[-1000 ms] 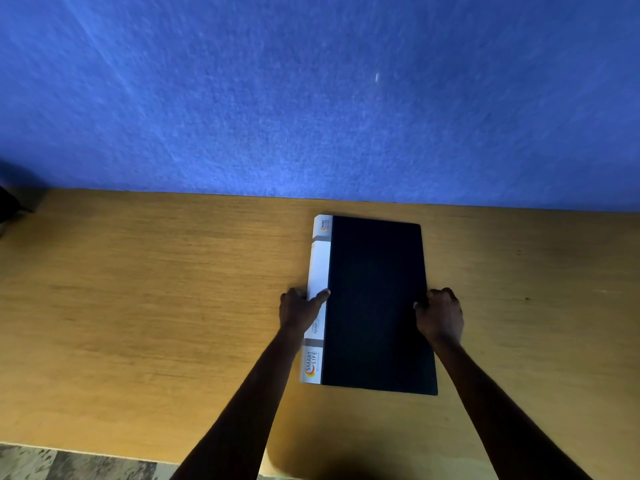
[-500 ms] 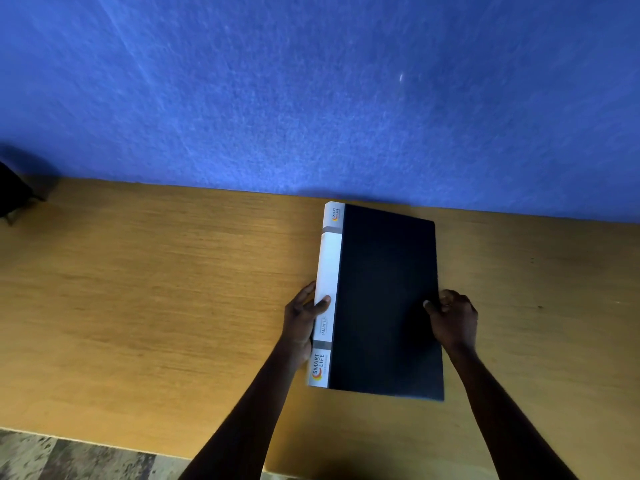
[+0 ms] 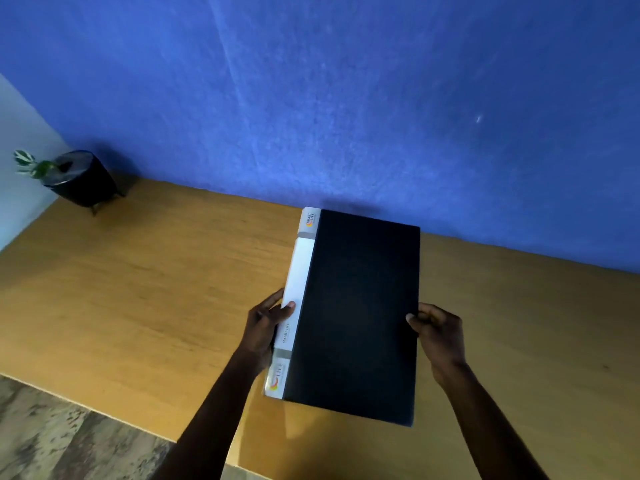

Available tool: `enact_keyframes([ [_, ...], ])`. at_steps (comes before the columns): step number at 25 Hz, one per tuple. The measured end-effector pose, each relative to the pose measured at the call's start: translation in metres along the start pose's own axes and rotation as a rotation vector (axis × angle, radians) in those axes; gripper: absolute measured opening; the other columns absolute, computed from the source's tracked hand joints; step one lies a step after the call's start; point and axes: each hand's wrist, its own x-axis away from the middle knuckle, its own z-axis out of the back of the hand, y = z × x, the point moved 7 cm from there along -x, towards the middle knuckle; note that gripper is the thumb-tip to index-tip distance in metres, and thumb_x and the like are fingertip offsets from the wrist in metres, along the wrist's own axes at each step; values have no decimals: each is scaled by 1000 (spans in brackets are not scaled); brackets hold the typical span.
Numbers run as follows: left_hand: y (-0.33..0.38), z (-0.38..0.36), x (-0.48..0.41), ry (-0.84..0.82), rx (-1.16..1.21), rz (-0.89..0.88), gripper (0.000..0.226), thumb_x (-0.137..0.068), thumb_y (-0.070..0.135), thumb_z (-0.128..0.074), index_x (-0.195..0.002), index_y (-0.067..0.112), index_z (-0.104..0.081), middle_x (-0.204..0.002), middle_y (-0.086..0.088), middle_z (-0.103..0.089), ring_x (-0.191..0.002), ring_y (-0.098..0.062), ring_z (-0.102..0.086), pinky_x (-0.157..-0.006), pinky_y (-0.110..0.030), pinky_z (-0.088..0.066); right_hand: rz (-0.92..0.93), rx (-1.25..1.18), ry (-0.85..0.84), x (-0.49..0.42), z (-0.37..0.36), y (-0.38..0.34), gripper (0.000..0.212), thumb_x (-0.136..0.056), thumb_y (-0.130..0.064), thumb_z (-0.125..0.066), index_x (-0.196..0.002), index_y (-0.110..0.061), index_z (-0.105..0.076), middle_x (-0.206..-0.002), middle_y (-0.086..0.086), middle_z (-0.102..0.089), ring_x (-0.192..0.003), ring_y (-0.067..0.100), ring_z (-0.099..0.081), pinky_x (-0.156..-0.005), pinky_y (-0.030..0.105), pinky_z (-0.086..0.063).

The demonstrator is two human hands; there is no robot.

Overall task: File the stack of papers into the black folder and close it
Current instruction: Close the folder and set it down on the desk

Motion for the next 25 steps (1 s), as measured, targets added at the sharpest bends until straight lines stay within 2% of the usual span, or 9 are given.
enact_keyframes([
  [2,19,30,0,43,-42,-49,36,-87,14,-67,-123,18,-66,-117,-13,-71,-103,-35,-69,-78,-44,-59,18,32,-13,3,-36,-10,22,-85,-6,-72,-107,-6,-71,-78,-9,-68,-75,9,-64,-64,22,-48],
  [3,28,46,-1,76,-70,-67,35,-86,14,-68,-121,18,-68,-116,-12,-72,-102,-35,-70,-76,-44,-59,29,62,-25,3,-53,-13,23,-85,-6,-72,-107,-2,-71,-77,-7,-67,-76,13,-65,-66,24,-49],
  [7,50,103,-9,224,-210,-110,30,-85,21,-72,-115,23,-71,-108,-11,-75,-91,-36,-72,-69,-50,-60,27,127,-76,3,-116,-18,31,-85,-6,-72,-110,10,-66,-90,16,-72,-88,29,-68,-84,45,-56],
  [9,58,126,-17,301,-276,-116,30,-85,23,-73,-114,25,-71,-100,-7,-77,-83,-31,-75,-58,-43,-60,26,144,-80,1,-143,-22,38,-86,-7,-72,-120,8,-63,-110,20,-72,-102,32,-68,-85,37,-55],
  [11,65,150,-28,366,-345,-126,28,-85,23,-73,-112,28,-72,-96,-4,-78,-77,-26,-75,-51,-39,-59,23,175,-92,-1,-172,-27,43,-87,-9,-71,-126,5,-61,-116,18,-70,-102,26,-66,-85,32,-53],
  [13,73,167,-40,400,-456,-191,27,-86,19,-72,-113,24,-72,-101,-6,-77,-80,-22,-74,-59,-41,-61,14,210,-101,-3,-194,-29,41,-88,-10,-71,-125,4,-63,-113,17,-71,-94,21,-64,-78,29,-51],
  [16,85,185,-56,443,-652,-282,31,-87,13,-70,-118,8,-69,-110,-8,-74,-96,-20,-71,-86,-42,-58,-9,258,-105,-8,-219,-28,36,-88,-12,-70,-120,5,-66,-111,18,-72,-93,22,-65,-72,24,-45],
  [20,91,202,-69,527,-826,-308,36,-85,16,-73,-117,-1,-67,-110,-14,-73,-100,-26,-68,-83,-30,-51,-12,280,-90,-8,-237,-30,40,-88,-10,-70,-124,5,-63,-113,19,-72,-100,27,-68,-75,23,-46],
  [25,91,210,-77,568,-932,-311,39,-84,14,-74,-117,-4,-64,-115,-22,-67,-103,-32,-63,-84,-31,-46,-10,305,-99,-9,-254,-33,41,-89,-8,-68,-127,4,-60,-120,19,-70,-108,29,-68,-77,25,-50],
])
